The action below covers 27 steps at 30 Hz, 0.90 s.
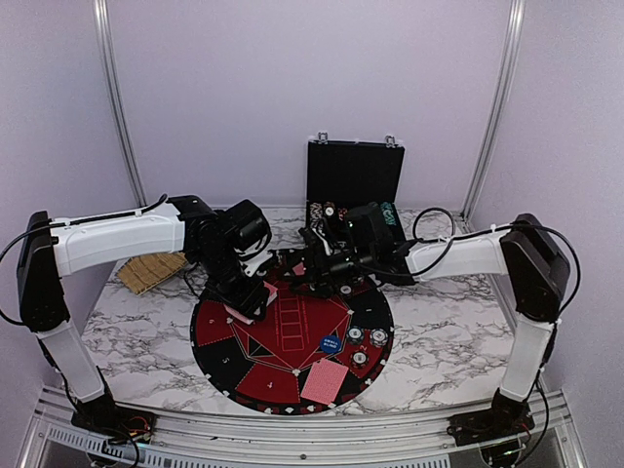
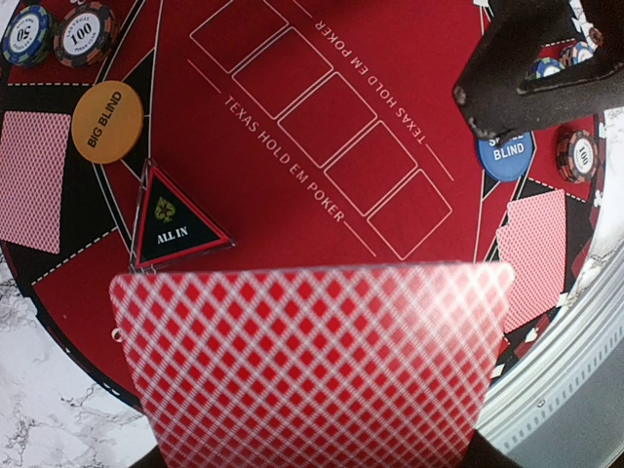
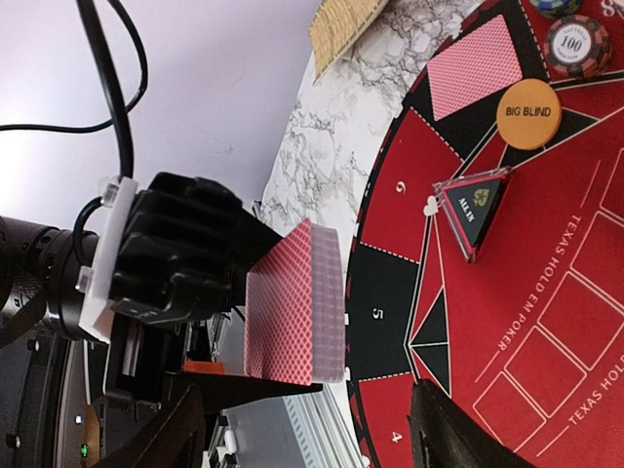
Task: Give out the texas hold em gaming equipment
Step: Pick up the poker card from the face-down deck piles.
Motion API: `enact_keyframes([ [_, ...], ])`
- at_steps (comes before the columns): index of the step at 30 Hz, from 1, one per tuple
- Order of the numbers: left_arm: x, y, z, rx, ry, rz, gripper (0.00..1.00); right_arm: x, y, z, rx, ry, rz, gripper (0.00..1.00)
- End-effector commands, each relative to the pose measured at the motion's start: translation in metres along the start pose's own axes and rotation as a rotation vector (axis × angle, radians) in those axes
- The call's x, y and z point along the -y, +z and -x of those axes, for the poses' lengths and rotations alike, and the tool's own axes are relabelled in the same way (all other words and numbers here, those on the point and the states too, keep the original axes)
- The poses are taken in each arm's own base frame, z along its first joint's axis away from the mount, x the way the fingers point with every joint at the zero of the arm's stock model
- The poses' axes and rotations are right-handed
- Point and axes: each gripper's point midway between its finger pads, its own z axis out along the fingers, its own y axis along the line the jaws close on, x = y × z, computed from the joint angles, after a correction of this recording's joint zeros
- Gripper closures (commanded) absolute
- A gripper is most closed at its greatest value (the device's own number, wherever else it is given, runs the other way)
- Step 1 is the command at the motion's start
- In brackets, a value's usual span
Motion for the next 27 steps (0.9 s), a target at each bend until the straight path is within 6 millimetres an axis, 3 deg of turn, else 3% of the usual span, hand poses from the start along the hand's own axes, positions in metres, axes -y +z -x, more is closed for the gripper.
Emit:
enact_keyframes([
  [1, 0.005, -0.010, 0.005, 0.022, 0.024, -0.021, 0.59, -0.010, 0.009, 0.007, 0.004, -0.020, 0.037, 0.30],
  [13, 0.006, -0.011, 0.006, 0.027, 0.024, -0.023, 0.59, -0.005, 0.028, 0.014, -0.002, -0.001, 0.064, 0.32],
  [27, 0.005, -0.012, 0.006, 0.028, 0.020, -0.020, 0.59, -0.002, 0.057, 0.004, -0.054, 0.003, 0.080, 0.37],
])
